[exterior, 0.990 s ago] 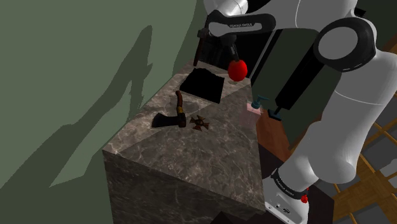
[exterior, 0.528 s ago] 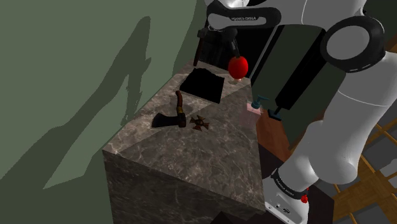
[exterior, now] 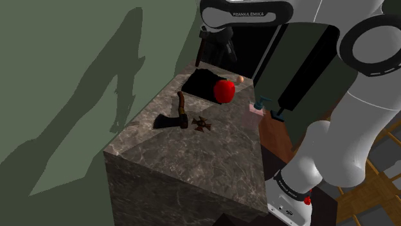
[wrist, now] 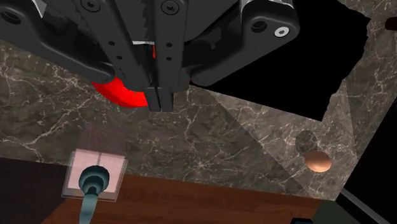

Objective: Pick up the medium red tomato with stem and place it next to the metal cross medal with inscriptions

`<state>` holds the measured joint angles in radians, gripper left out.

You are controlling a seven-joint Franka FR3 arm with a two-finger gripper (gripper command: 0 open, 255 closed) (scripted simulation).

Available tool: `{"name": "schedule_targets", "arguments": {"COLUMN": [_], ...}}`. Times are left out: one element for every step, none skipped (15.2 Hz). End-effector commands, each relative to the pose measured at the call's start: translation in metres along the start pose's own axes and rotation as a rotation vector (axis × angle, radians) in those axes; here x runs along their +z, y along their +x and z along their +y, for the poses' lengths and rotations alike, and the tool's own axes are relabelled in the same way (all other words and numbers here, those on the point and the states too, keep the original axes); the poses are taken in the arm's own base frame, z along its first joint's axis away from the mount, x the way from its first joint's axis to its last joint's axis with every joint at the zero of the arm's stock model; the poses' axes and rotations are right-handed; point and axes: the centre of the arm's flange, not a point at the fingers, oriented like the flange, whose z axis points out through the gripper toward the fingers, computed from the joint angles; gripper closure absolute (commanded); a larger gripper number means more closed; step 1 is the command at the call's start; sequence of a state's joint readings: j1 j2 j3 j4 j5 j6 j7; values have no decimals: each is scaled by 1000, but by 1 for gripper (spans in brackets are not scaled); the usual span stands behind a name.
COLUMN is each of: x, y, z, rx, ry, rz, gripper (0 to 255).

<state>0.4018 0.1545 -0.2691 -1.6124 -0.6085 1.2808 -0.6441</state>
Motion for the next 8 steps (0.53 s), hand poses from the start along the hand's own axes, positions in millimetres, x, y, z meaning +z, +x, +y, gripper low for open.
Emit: {"name": "schedule_targets", "arguments": {"x": [0, 0, 14, 30, 49, 70, 78, 82], "y": [0, 0, -13, -24, -34, -42, -45, -42], "z": [0, 0, 15, 27, 38, 46, 48, 46], "rx": [0, 0, 46, 92, 138, 184, 200, 200], "ry": [0, 0, 106, 211, 317, 423, 458, 458], "rz": [0, 0, 121, 242, 362, 483, 523, 523], "gripper": [255, 0, 0, 0, 0, 0, 0, 0]}}
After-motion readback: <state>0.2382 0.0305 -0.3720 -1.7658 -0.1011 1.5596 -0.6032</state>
